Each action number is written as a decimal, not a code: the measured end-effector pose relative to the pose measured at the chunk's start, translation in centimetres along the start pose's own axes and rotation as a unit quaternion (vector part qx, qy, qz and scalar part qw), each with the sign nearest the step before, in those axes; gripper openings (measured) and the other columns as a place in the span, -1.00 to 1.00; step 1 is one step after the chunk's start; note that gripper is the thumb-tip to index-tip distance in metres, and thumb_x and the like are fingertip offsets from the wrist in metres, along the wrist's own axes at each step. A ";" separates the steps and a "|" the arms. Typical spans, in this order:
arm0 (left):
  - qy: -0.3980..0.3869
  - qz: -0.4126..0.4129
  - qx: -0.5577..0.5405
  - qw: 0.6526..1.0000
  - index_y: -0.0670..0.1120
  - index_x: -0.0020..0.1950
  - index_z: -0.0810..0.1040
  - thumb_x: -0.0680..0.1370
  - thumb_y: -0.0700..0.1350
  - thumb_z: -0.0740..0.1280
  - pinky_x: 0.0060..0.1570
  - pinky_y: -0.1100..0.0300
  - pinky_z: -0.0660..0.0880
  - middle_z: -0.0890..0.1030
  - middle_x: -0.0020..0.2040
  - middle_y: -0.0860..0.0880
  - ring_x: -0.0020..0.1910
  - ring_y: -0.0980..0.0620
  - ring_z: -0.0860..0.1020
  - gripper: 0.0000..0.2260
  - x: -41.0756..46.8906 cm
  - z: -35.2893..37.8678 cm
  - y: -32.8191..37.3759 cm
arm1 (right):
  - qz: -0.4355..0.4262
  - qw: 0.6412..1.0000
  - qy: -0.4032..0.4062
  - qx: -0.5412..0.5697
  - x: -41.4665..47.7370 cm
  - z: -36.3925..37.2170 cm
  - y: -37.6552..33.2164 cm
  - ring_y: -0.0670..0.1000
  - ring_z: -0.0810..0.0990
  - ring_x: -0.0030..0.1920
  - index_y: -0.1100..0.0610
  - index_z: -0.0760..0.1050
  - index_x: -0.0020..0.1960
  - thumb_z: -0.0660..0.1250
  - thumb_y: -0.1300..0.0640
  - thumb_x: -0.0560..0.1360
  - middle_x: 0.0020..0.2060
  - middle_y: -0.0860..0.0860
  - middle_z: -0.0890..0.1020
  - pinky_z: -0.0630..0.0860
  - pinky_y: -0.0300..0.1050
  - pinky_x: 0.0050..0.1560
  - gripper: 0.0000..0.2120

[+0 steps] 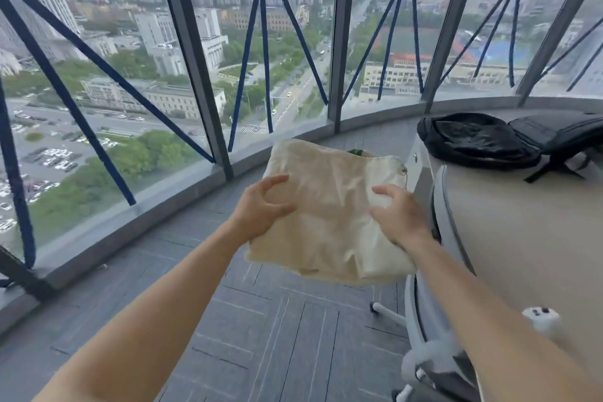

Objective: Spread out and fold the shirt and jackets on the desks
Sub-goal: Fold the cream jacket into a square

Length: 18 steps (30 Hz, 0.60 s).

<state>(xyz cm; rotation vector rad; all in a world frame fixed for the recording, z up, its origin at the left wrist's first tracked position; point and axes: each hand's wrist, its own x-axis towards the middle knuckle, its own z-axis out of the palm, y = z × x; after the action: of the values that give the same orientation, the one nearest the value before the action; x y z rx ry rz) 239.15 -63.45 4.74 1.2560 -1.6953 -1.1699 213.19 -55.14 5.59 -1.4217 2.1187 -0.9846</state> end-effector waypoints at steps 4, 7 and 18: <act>-0.020 -0.007 0.022 1.000 0.15 0.32 0.54 0.40 -0.16 0.58 -0.02 0.14 0.64 0.61 0.18 0.01 0.01 0.06 0.66 -0.46 8.0 0.4 0.8 | 0.022 0.999 -0.007 0.028 7.9 1.1 0.4 0.08 0.56 0.18 0.02 0.53 0.32 0.34 0.21 0.49 0.22 0.02 0.61 0.45 -0.15 0.07 -0.59; -0.021 0.000 0.030 0.999 0.11 0.34 0.54 0.40 -0.17 0.58 -0.04 0.18 0.64 0.63 0.18 -0.01 -0.02 0.10 0.67 -0.46 13.9 0.0 0.9 | 0.031 0.998 -0.020 0.041 13.4 2.4 -0.4 0.07 0.54 0.16 0.04 0.53 0.33 0.34 0.21 0.49 0.21 0.06 0.61 0.41 -0.18 0.06 -0.59; -0.042 0.030 0.004 0.999 0.13 0.33 0.53 0.40 -0.15 0.59 0.04 0.20 0.61 0.59 0.19 0.08 0.01 0.21 0.63 -0.45 38.4 -3.3 -2.5 | 0.039 0.999 0.016 0.034 35.6 7.9 -4.4 0.09 0.53 0.26 0.04 0.55 0.32 0.36 0.21 0.48 0.24 0.02 0.61 0.41 -0.11 0.20 -0.60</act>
<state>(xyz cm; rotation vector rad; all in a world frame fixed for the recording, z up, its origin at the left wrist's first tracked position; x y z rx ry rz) 232.48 -101.53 4.51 1.1664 -1.7876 -1.1967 206.96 -91.38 5.46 -1.2893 2.1262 -1.0449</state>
